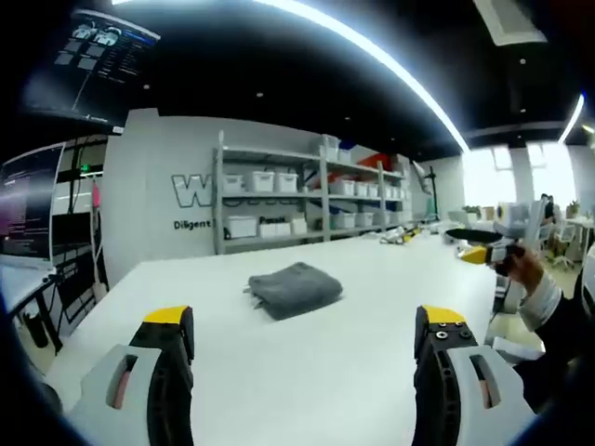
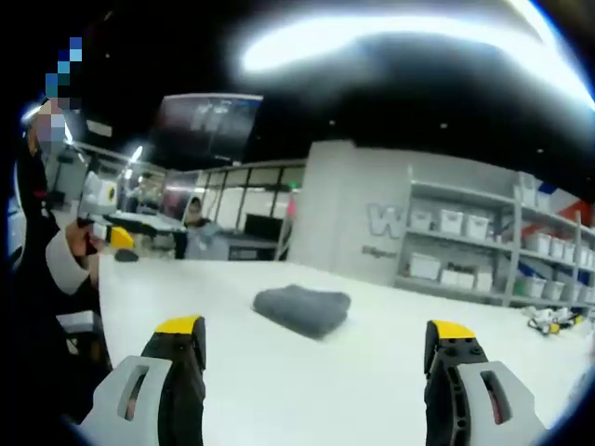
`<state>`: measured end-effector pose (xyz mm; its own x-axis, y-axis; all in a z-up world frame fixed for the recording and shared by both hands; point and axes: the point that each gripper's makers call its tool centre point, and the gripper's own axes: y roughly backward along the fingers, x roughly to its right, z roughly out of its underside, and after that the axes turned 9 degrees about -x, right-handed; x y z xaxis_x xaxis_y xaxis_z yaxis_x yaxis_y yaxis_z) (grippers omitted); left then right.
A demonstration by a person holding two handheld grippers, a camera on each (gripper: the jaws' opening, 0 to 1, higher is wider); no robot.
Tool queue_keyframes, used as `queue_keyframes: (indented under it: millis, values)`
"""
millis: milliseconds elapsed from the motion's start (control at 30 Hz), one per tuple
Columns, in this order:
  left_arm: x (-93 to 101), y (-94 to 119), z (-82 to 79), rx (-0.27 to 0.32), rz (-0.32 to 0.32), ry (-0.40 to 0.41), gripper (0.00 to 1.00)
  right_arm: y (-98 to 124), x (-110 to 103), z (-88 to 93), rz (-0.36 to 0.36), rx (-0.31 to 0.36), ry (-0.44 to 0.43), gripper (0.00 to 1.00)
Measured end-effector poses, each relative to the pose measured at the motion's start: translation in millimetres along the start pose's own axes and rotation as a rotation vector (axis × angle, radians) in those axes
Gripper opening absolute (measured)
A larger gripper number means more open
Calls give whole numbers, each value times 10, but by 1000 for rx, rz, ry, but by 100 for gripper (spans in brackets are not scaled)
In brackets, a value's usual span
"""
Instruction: Open the folded towel by lifting each exposed corner and separating the folded layers until the towel lies flat within the target outline without major curled edges
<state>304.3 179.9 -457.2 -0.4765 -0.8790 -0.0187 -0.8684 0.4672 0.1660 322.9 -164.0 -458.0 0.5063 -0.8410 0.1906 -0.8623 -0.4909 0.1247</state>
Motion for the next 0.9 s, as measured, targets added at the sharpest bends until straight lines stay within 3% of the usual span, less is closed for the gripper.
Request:
queue_keyframes:
  millis: [233, 400, 700, 900]
  values:
    - [-66, 31, -42, 29, 3, 26, 100, -67, -60, -13, -13, 0, 1, 99]
    - [-49, 23, -14, 18, 11, 31, 100, -77, -73, 19, -20, -10, -2, 100]
    - [-39, 58, -84, 52, 7, 35, 100, -20, -56, -67, -33, 34, -52, 100]
    - [17, 33, -82, 57, 39, 55, 100, 5, -44, -178, -30, 38, -73, 100]
